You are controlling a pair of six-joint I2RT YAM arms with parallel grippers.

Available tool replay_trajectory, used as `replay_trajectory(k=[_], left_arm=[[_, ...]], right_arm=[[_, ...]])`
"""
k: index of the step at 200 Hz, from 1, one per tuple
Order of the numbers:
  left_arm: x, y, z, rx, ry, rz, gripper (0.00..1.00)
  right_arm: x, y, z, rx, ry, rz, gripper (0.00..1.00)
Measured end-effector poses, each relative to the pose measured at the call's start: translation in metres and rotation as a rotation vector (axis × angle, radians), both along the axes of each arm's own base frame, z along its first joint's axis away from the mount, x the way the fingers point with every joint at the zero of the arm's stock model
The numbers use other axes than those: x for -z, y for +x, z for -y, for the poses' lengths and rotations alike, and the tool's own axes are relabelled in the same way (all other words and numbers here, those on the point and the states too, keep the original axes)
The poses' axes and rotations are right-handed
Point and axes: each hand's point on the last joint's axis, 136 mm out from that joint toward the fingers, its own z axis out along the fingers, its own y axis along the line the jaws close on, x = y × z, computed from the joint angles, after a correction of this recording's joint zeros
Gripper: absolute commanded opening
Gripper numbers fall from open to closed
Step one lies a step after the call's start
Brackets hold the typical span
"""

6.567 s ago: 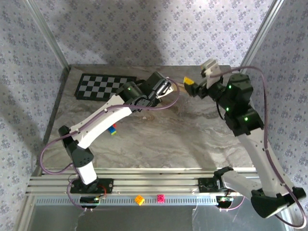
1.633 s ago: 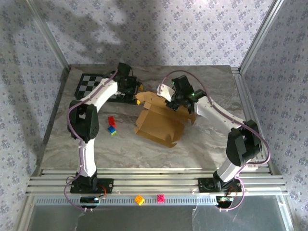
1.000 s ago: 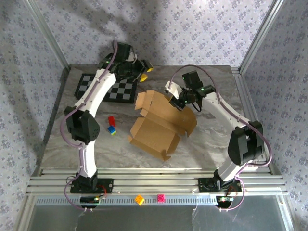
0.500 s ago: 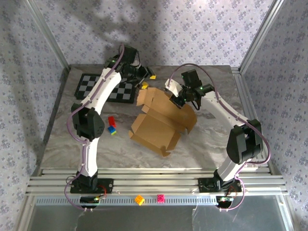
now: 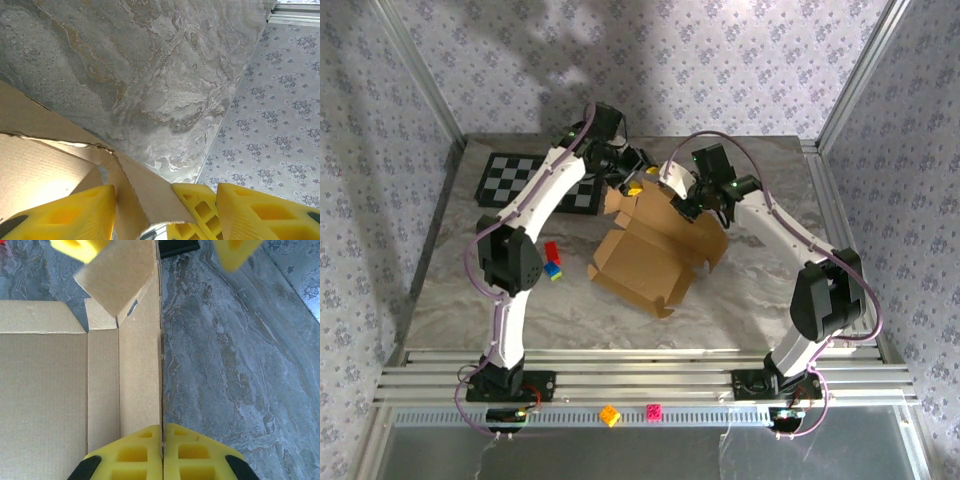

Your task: Fold the paper box

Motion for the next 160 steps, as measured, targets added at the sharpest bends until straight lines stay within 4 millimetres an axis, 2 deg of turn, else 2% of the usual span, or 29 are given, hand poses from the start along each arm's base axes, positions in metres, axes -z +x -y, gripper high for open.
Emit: replay_trajectory(k=[15, 42, 84, 88, 105, 111, 118, 136, 141, 160], left_arm=[[0.004, 0.0, 0.002, -0.011, -0.003, -0.017, 0.42], [0.006, 0.001, 0.002, -0.035, -0.007, -0.035, 0.0], [0.016, -0.001, 0.002, -0.061, -0.01, -0.08, 0.0], [0.017, -0.001, 0.002, -0.063, -0.009, -0.084, 0.06], [0.021, -0.002, 0.002, -0.062, -0.003, -0.09, 0.47], [0.021, -0.001, 0.001, -0.064, -0.001, -0.088, 0.55], [0.02, 0.0, -0.001, -0.065, 0.003, -0.079, 0.6], [0.017, 0.007, -0.013, -0.078, 0.03, -0.037, 0.61], [0.013, 0.011, -0.022, -0.084, 0.046, -0.012, 0.58], [0.002, 0.016, -0.062, -0.11, 0.105, 0.07, 0.38]], right_arm=[[-0.001, 0.001, -0.002, 0.003, -0.008, 0.015, 0.0], [-0.006, 0.002, -0.002, 0.016, -0.017, 0.049, 0.0], [0.002, -0.001, 0.002, 0.034, -0.048, 0.064, 0.0], [0.003, -0.002, 0.002, 0.034, -0.051, 0.063, 0.0], [0.006, -0.003, 0.003, 0.035, -0.056, 0.058, 0.0], [0.006, -0.004, 0.003, 0.034, -0.056, 0.055, 0.0], [0.005, -0.004, 0.004, 0.033, -0.051, 0.053, 0.0], [0.002, -0.006, 0.009, 0.031, -0.027, 0.04, 0.0], [0.0, -0.006, 0.012, 0.033, -0.017, 0.037, 0.0], [-0.002, -0.009, 0.024, 0.049, 0.028, 0.004, 0.0]])
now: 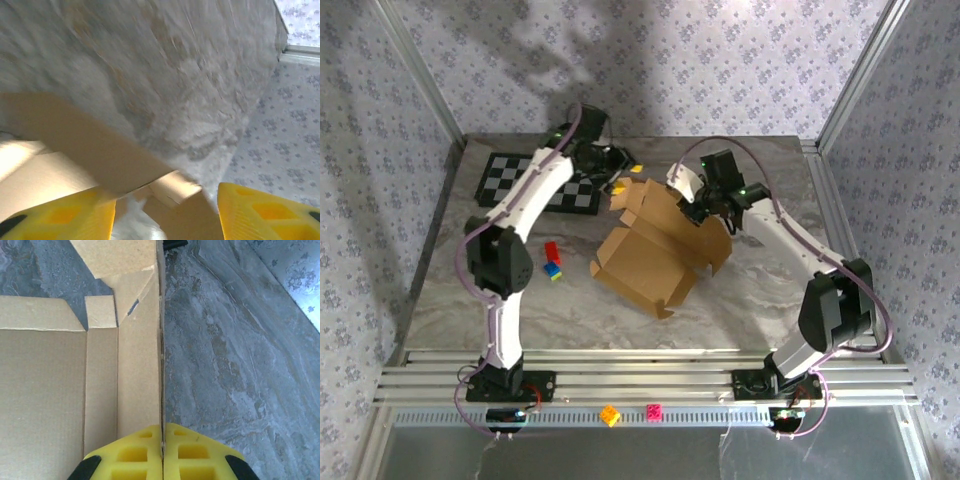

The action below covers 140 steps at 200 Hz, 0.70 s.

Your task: Fold the paper box

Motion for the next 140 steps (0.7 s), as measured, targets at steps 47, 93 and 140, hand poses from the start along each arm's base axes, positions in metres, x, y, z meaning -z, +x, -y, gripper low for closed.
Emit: replay_trajectory(k=[47, 93, 140], left_arm=[[0.024, -0.02, -0.08, 0.044, 0.177, 0.075, 0.13], [0.128, -0.047, -0.06, 0.252, 0.199, 0.011, 0.29], [0.121, -0.033, -0.032, 0.397, 0.102, 0.216, 0.41]], right_arm=[[0.005, -0.009, 0.009, 0.002, 0.068, -0.088, 0.0], [0.014, -0.012, 0.012, 0.011, 0.16, -0.198, 0.0], [-0.008, 0.0, 0.024, 0.076, 0.302, -0.246, 0.0]])
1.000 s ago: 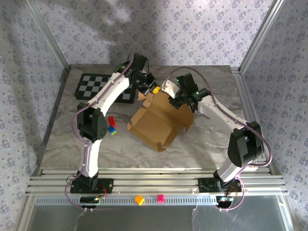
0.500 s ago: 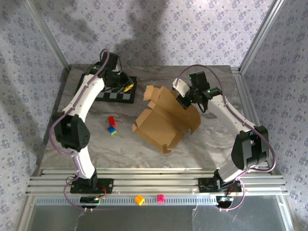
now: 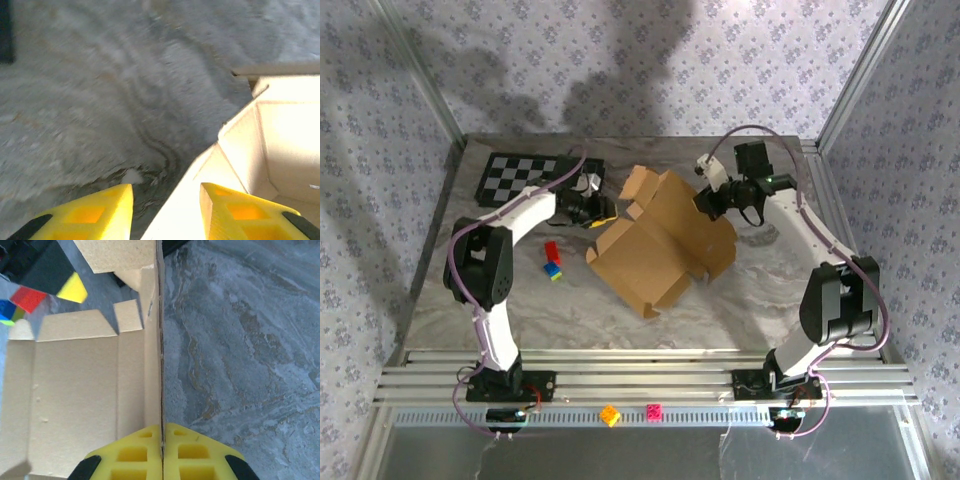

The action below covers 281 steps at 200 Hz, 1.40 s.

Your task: Fold the paper box

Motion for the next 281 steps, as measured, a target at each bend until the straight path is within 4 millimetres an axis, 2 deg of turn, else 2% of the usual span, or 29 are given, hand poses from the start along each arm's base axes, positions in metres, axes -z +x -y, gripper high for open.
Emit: replay_trajectory(k=[23, 44, 64, 114, 145, 174, 224, 256, 281], left_arm=[[-0.008, 0.005, 0.016, 0.082, -0.04, 0.081, 0.44], [-0.01, 0.012, 0.024, 0.118, -0.068, 0.136, 0.47], [-0.01, 0.021, 0.028, 0.129, -0.089, 0.178, 0.5], [-0.011, 0.042, 0.03, 0.136, -0.094, 0.255, 0.51], [-0.031, 0.054, 0.04, 0.161, -0.156, 0.355, 0.51], [-0.037, 0.058, 0.052, 0.21, -0.216, 0.393, 0.5], [-0.017, 0.065, 0.066, 0.245, -0.229, 0.372, 0.49], [-0.028, 0.07, 0.081, 0.262, -0.23, 0.409, 0.47], [-0.029, 0.063, 0.096, 0.295, -0.212, 0.431, 0.46]], right_arm=[[-0.012, 0.001, -0.002, 0.005, 0.056, -0.012, 0.0], [-0.012, 0.001, 0.001, 0.026, 0.098, -0.052, 0.0], [-0.012, 0.004, 0.008, 0.055, 0.133, -0.084, 0.0], [-0.018, 0.006, 0.015, 0.103, 0.212, -0.14, 0.0], [-0.021, 0.008, 0.017, 0.123, 0.253, -0.161, 0.0], [-0.018, 0.01, 0.023, 0.152, 0.286, -0.186, 0.0], [-0.013, 0.01, 0.03, 0.199, 0.345, -0.248, 0.0], [-0.014, 0.012, 0.031, 0.216, 0.363, -0.257, 0.0], [-0.013, 0.015, 0.031, 0.224, 0.369, -0.257, 0.0]])
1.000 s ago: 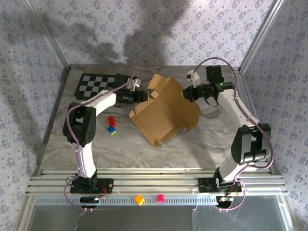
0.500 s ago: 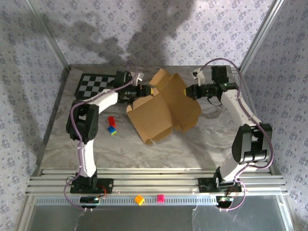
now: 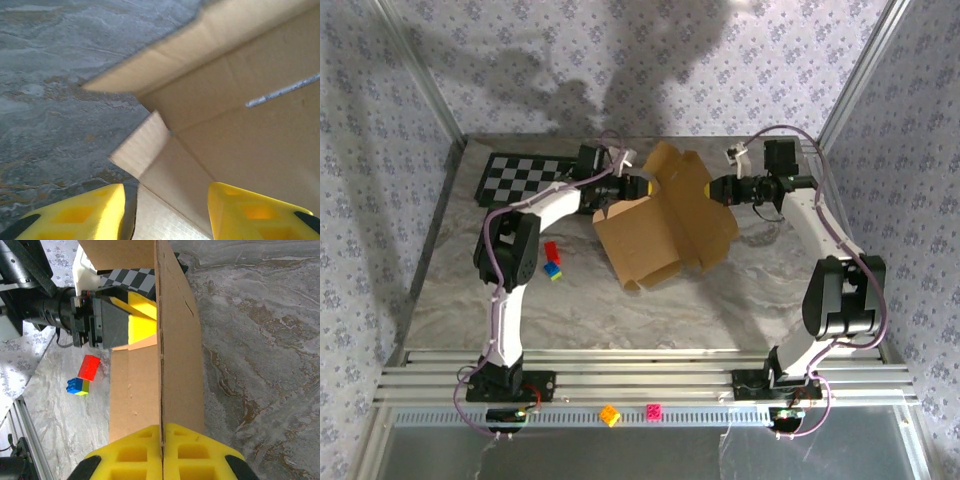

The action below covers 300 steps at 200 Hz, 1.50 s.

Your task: Fold the paper box

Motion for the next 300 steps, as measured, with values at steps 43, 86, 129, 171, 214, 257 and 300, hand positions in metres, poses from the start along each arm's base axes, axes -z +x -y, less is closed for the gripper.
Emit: replay_trajectory(k=[43, 86, 129, 171, 214, 257, 300], left_arm=[[0.017, -0.018, 0.009, 0.045, 0.091, 0.001, 0.43], [0.016, -0.033, -0.001, 0.054, 0.134, -0.005, 0.4], [0.015, -0.063, -0.017, 0.012, 0.124, -0.079, 0.47], [-0.032, -0.038, -0.078, -0.291, 0.006, -0.179, 0.48], [-0.089, 0.03, -0.145, -0.478, -0.082, -0.12, 0.44], [-0.062, 0.076, -0.113, -0.403, -0.089, -0.183, 0.41], [-0.004, 0.057, -0.059, -0.289, -0.03, -0.332, 0.45]], right_arm=[[0.01, 0.004, 0.002, 0.012, -0.007, -0.024, 0.0], [0.017, 0.003, 0.005, 0.022, -0.068, -0.025, 0.0], [0.022, -0.003, -0.009, -0.038, -0.198, 0.024, 0.0], [0.023, -0.008, -0.015, -0.101, -0.246, 0.069, 0.0], [0.018, -0.017, -0.023, -0.176, -0.207, 0.086, 0.0], [0.01, -0.021, -0.034, -0.217, -0.194, 0.11, 0.0], [0.01, -0.024, -0.038, -0.234, -0.202, 0.113, 0.0]])
